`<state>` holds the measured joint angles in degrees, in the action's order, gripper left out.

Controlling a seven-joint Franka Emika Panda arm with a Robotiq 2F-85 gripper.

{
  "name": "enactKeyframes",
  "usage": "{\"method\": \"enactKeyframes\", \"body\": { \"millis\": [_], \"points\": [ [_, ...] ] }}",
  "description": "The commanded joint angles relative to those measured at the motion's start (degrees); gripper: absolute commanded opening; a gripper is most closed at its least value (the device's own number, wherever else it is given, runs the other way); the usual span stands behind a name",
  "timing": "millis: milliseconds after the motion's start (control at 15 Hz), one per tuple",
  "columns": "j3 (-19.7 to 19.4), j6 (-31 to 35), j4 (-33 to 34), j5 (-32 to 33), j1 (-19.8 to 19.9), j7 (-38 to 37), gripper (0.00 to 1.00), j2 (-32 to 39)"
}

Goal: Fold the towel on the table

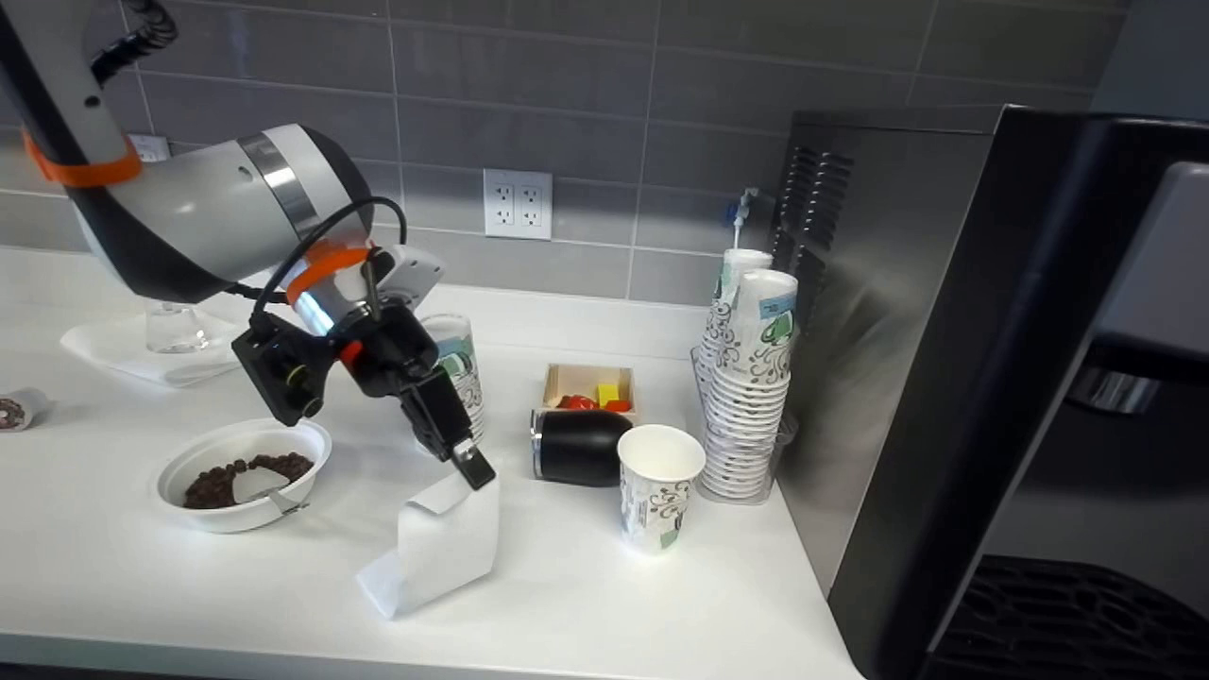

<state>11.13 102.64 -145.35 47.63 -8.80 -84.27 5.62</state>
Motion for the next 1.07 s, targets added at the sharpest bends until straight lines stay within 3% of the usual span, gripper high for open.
{"method": "enactKeyframes", "body": {
  "millis": [0, 333, 1000],
  "points": [
    [-0.38, 5.94, 2.21, 1.52, -1.15, -0.55, 0.00, 4.33],
    [-0.66, 13.96, 2.87, 1.80, -2.27, 0.77, 0.00, 7.73],
    [-1.01, 25.45, 1.24, 1.48, -3.21, 4.45, 0.00, 7.22]
  ]
}}
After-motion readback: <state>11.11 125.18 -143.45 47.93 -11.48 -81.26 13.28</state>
